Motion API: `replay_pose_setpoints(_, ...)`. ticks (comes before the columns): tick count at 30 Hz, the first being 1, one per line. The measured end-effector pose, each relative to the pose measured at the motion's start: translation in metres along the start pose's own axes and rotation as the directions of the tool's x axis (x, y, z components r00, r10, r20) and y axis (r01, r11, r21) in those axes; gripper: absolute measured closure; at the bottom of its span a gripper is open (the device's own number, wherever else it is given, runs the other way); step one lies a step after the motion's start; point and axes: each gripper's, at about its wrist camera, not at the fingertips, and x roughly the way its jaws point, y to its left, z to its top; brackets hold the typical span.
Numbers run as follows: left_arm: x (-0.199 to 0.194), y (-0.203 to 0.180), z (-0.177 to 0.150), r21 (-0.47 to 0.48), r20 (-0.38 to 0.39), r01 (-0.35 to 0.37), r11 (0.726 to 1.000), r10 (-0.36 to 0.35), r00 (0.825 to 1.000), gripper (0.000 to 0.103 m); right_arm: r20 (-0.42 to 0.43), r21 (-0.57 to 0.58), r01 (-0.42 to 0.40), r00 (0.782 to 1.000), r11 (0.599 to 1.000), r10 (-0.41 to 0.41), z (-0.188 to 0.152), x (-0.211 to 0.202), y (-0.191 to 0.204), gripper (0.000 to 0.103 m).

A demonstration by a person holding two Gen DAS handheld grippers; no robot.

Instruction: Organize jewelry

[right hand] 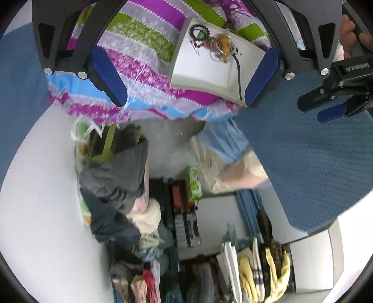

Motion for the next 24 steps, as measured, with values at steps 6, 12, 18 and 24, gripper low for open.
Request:
replay_pose_setpoints(6,-0.035,-0.005,0.003,0.003,0.047,-0.021,1.000,0.021,0.999,0.014,0.107,0.000,0.028,0.994,1.000,-0.028,0.006,-0.052,0.001,0.000)
replay_pose_setpoints(12,-0.064,-0.015,-0.004,0.024,0.087,0.036,0.999,-0.038,0.995,0.000,0.168,-0.017,0.019,0.986,1.000,-0.016,-0.001,-0.089,0.009,0.000)
replay_pose_setpoints(18,-0.083,-0.017,-0.018,0.028,0.112,0.007,1.000,-0.010,0.994,0.000,0.199,-0.019,0.026,0.980,1.000,-0.021,-0.016,-0.109,0.015,0.000)
replay_pose_setpoints(24,-0.084,-0.013,-0.039,0.026,0.119,0.013,1.000,-0.016,0.993,0.000,0.192,-0.007,0.014,0.981,1.000,-0.012,-0.038,-0.103,0.016,0.000)
